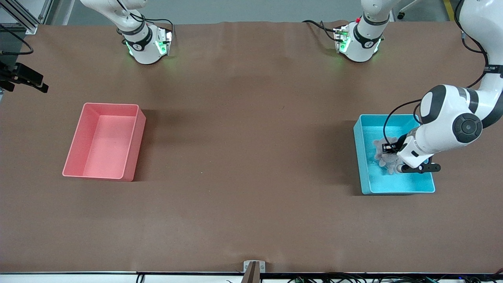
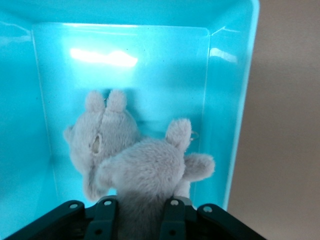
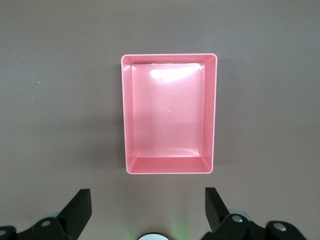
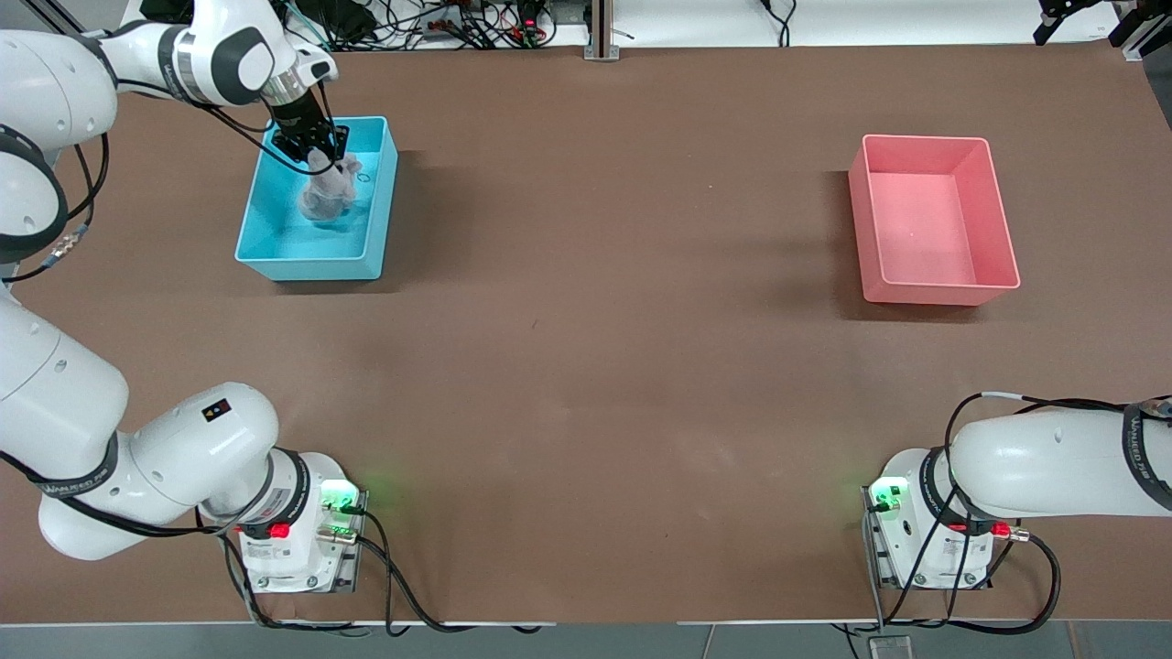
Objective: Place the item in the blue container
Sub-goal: 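Lower the plush into the blue box and open the left gripper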
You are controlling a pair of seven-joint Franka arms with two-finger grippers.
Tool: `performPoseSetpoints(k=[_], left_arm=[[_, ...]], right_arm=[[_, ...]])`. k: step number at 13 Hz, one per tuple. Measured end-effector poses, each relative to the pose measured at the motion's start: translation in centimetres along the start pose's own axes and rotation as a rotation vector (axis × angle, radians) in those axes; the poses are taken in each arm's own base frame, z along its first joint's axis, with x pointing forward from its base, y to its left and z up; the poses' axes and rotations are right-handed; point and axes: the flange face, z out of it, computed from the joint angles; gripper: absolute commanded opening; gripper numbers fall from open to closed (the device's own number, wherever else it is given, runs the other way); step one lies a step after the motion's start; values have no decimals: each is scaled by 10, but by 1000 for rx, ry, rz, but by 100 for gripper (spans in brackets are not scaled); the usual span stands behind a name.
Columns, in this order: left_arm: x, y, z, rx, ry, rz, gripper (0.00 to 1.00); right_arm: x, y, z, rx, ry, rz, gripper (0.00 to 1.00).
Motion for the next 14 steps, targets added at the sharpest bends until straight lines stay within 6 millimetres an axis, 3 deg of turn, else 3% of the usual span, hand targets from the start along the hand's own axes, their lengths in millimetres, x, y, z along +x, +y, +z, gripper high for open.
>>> performPoseSetpoints(k=[5, 6, 7, 8, 9, 12, 14], left_arm=[[11, 2, 28, -21, 28, 33, 23], [12, 3, 30, -21, 32, 40, 31], [12, 3, 33, -15, 35, 50, 68], [13, 3, 34, -12, 37, 54, 89], [13, 3, 33, -9, 39, 56, 99], [15, -1, 26, 5, 38, 54, 100], [13, -10, 10, 33, 30, 43, 100]], right_arm=[[0, -1, 2, 0, -4, -8, 100], [0, -2, 2, 0, -4, -9, 100], [0, -3, 2, 0, -4, -10, 100], [0, -3, 2, 0, -4, -11, 100], [0, -3, 2, 0, -4, -11, 100], [0, -3, 2, 0, -5, -11, 100], [0, -3, 2, 0, -5, -11, 100]])
